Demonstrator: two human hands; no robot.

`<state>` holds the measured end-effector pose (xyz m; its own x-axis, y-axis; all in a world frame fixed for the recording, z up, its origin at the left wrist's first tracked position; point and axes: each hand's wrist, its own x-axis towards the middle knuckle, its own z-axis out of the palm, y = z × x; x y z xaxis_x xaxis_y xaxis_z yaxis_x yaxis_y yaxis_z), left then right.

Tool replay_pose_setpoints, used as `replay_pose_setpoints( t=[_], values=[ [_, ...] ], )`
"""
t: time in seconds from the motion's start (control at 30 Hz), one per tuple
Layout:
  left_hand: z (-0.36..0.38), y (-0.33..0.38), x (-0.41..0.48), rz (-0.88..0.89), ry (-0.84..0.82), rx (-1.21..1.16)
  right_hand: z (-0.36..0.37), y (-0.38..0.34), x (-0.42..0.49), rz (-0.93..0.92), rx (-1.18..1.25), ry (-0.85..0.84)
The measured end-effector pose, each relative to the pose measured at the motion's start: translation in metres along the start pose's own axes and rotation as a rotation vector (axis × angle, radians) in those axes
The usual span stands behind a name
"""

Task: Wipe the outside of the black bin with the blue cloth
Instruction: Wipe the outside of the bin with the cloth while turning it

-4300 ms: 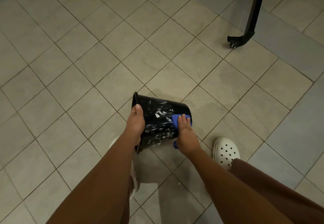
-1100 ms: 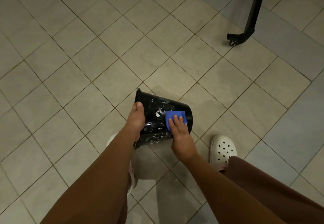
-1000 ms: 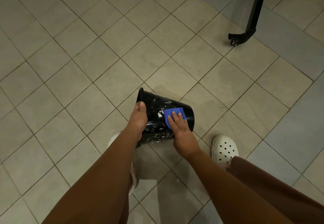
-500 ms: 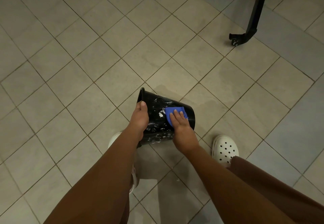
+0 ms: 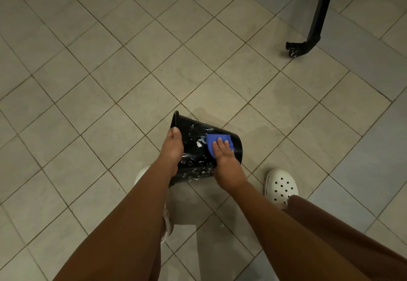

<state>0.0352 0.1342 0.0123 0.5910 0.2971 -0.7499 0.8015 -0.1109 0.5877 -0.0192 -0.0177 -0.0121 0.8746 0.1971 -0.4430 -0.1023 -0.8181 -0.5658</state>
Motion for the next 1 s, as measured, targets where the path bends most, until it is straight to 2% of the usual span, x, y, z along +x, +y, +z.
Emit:
replay_pose_setpoints(
  t=[0.07,0.13,0.37,0.53,0.6,0.83,1.0],
  values=[
    [-0.001,-0.001,0.000,-0.003,0.004,0.008,-0.002,0.005,-0.002,0.100,0.008,-0.003],
    [-0.002,-0.001,0.001,-0.003,0.006,0.011,0.001,0.007,-0.008,0.121,-0.013,-0.001],
    [-0.001,0.002,0.000,0.009,0.005,0.031,0.009,-0.002,-0.014,-0.102,-0.069,-0.019],
    [-0.003,0.001,0.000,-0.017,0.020,0.015,0.010,0.011,-0.014,0.100,-0.061,-0.036],
    [-0.004,0.001,0.002,-0.030,0.033,0.015,0.013,0.013,-0.021,0.120,-0.066,-0.040],
    [-0.003,0.004,0.000,-0.025,0.016,0.063,0.013,0.007,-0.025,-0.050,-0.150,-0.045],
    [-0.003,0.002,-0.001,-0.017,0.030,0.045,0.011,0.008,-0.012,0.152,-0.051,-0.044]
  ],
)
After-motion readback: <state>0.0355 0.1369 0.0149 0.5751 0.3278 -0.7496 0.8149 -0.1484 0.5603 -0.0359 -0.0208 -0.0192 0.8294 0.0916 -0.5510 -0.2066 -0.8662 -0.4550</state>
